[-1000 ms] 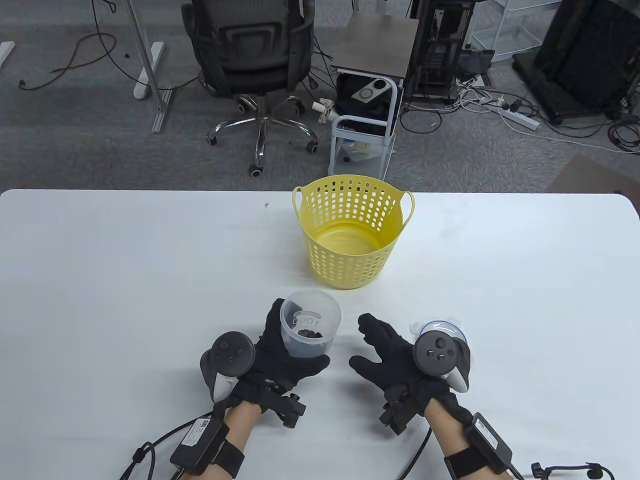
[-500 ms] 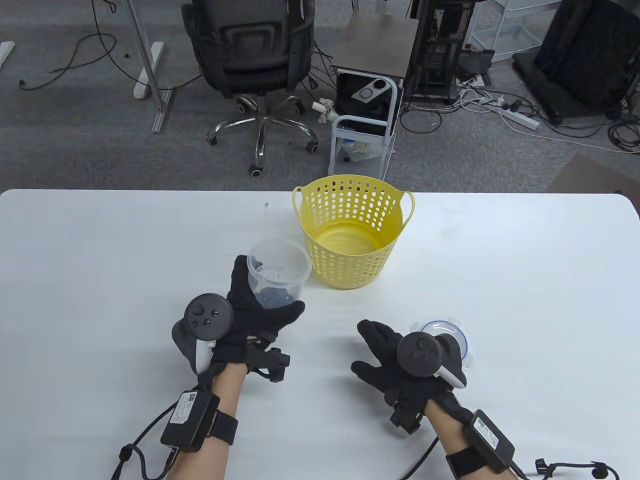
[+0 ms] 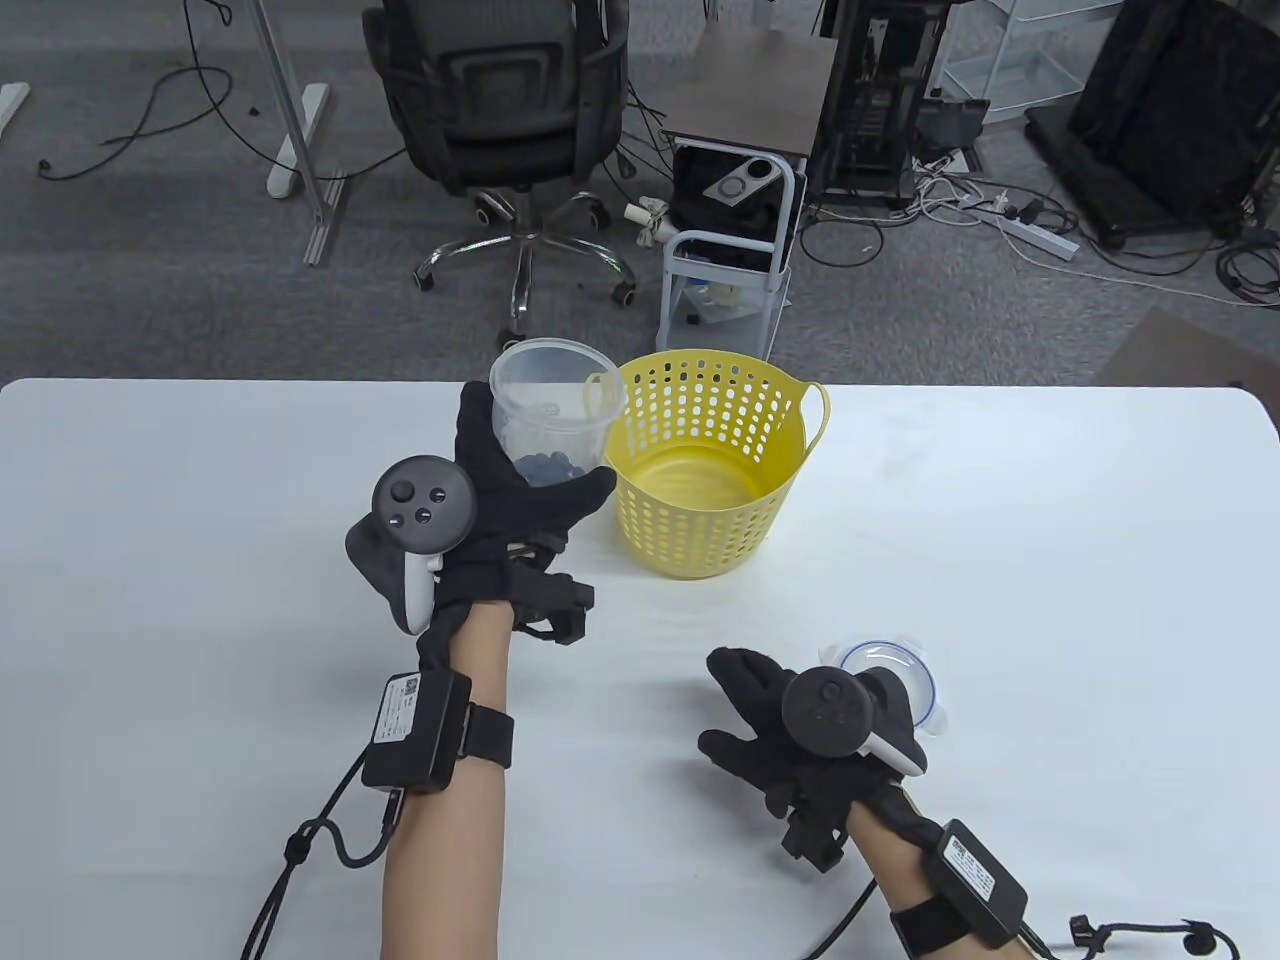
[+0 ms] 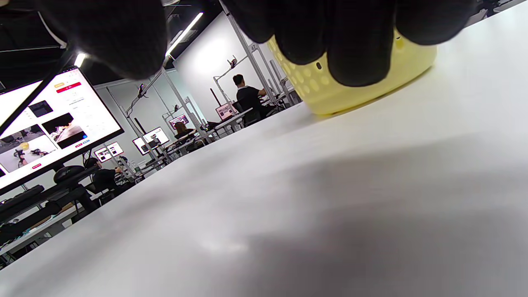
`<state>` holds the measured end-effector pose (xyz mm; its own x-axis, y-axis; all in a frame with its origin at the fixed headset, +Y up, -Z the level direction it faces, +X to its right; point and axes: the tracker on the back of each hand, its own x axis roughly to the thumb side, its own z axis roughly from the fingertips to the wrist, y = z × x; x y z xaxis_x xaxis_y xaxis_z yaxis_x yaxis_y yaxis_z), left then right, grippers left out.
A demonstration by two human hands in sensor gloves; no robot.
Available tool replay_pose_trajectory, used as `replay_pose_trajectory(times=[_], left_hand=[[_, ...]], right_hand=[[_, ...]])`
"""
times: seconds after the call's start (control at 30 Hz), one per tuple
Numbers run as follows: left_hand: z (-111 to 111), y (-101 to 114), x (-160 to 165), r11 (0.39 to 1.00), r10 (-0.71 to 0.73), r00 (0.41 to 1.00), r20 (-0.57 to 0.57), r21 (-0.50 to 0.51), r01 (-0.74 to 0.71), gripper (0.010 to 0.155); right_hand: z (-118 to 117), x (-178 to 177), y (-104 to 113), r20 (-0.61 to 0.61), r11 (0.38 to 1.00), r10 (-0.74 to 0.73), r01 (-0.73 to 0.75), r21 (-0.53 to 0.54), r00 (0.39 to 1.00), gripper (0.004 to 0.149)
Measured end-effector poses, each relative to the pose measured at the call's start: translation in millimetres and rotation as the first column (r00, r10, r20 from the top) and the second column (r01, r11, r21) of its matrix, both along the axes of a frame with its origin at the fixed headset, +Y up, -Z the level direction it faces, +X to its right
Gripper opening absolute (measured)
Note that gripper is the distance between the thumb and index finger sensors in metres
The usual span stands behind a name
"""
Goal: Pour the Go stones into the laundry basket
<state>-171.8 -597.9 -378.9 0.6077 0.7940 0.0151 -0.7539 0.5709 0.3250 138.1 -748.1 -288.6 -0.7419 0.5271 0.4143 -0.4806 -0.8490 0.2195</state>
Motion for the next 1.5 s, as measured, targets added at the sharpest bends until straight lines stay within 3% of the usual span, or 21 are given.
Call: replay_pose_trajectory(times=[0.37,0.8,1.5], left_hand=[[-19.1,27.0,23.5,0.965,-0.262,0.958,-0.118,-0.054,0.257,0.128],[-30.8,37.8,65.6,0.780,-0.626,0.768,-0.132,-0.106,0.617,0.127],[-35.7,37.2,93.8,0.538,-0.843,0.529,-0.096,-0.135,0.832,0.127]], right_hand=[[-0.5,-2.2,-1.4,-0.012,1.000,0.011,-0.011,-0.007,1.000,0.080],[-0.5,-3.4,-1.6,-0.013,1.000,0.024,-0.025,-0.009,1.000,0.079],[-0.1,-4.5,-2.1,-0.018,0.999,0.038,-0.038,-0.017,0.999,0.079]])
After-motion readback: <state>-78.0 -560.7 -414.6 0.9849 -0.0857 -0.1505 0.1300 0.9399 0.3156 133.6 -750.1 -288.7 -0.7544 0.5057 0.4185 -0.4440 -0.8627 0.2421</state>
